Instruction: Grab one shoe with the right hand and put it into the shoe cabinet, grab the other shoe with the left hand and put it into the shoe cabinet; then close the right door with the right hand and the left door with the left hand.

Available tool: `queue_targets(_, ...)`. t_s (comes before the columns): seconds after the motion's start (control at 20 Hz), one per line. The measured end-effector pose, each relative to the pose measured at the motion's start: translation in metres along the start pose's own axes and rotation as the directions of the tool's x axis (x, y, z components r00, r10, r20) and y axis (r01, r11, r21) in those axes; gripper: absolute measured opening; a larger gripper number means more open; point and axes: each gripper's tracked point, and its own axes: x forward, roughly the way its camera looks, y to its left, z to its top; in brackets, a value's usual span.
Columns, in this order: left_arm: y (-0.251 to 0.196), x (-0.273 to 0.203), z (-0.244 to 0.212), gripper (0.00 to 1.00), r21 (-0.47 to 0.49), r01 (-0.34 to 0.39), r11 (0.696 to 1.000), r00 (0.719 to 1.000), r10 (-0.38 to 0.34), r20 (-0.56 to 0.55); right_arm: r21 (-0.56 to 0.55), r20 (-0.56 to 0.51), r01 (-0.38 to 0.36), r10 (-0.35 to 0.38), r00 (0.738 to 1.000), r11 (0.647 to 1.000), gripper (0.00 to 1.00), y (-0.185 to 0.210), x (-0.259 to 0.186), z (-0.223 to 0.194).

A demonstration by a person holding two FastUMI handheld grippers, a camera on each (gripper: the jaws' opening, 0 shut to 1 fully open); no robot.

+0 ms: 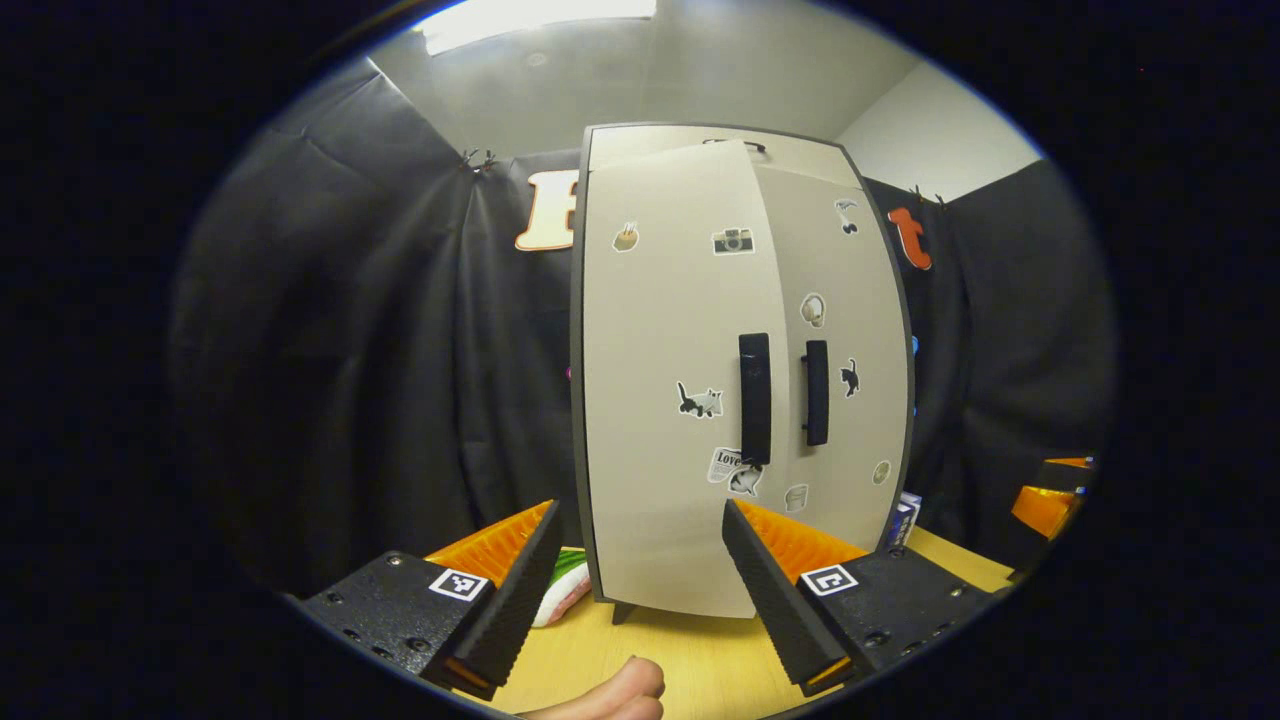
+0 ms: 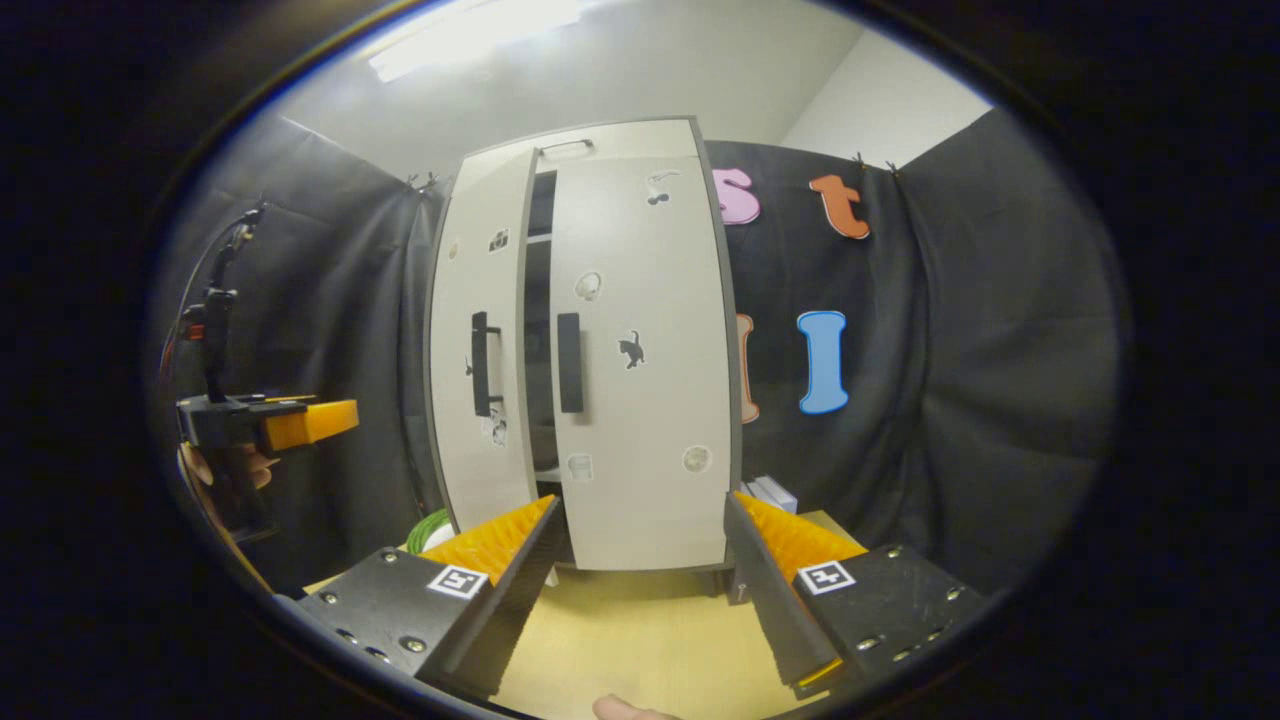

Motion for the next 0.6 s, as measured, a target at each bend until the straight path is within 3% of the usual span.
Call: queue_targets(0.6, -0.026, -0.062, -0.018, 0.97, -0.008, 0.012, 1.0, 1.0, -0.012, 0.01, -0.043, -0.025, -0.076, 0.075, 0.997, 0.996, 0.96, 0.025, -0.011, 0.019)
